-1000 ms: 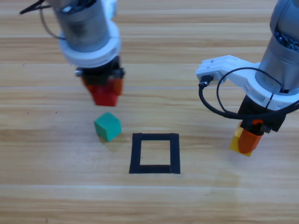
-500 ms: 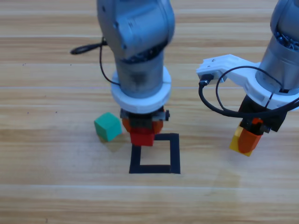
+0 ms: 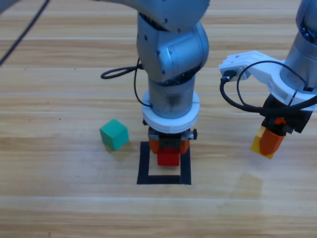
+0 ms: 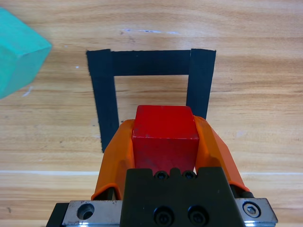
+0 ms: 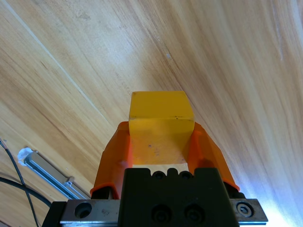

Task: Stack the blocks in the rectangular block: red at the bottom, yellow in the middle, green on top

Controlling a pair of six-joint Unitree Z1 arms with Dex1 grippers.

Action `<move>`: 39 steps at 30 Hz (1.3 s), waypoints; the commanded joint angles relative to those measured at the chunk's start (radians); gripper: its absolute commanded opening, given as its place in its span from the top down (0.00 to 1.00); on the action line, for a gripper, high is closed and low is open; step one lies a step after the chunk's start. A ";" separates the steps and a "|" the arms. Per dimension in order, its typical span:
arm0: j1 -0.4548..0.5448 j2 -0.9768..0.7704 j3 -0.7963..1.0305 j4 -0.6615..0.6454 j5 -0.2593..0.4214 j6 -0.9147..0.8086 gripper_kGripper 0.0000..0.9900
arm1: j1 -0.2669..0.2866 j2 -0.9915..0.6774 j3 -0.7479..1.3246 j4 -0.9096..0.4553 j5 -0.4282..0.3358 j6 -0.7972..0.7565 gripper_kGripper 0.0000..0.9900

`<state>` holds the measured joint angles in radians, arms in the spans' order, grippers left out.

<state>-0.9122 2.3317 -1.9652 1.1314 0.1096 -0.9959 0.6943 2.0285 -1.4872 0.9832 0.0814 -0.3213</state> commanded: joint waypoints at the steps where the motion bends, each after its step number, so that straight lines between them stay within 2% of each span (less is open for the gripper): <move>1: -0.016 0.075 -0.018 -0.005 -0.027 -0.007 1.00 | -0.030 -0.034 0.024 0.012 -0.006 0.010 1.00; 21: 0.042 0.057 0.028 -0.033 -0.044 0.060 1.00 | -0.030 -0.028 0.022 0.012 0.003 0.005 1.00; 37: 0.049 0.031 0.097 -0.082 -0.045 0.062 1.00 | -0.030 -0.027 0.024 0.012 0.006 0.002 1.00; 38: 0.049 0.024 0.103 -0.082 -0.044 0.060 0.97 | -0.030 -0.027 0.022 0.012 0.006 0.002 1.00; 39: 0.049 0.018 0.103 -0.082 -0.044 0.060 0.81 | -0.030 -0.027 0.022 0.012 0.006 0.002 1.00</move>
<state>-0.8810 2.3518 -1.9031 1.0608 0.0758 -0.9370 0.6919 2.0285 -1.4872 0.9832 0.0814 -0.3214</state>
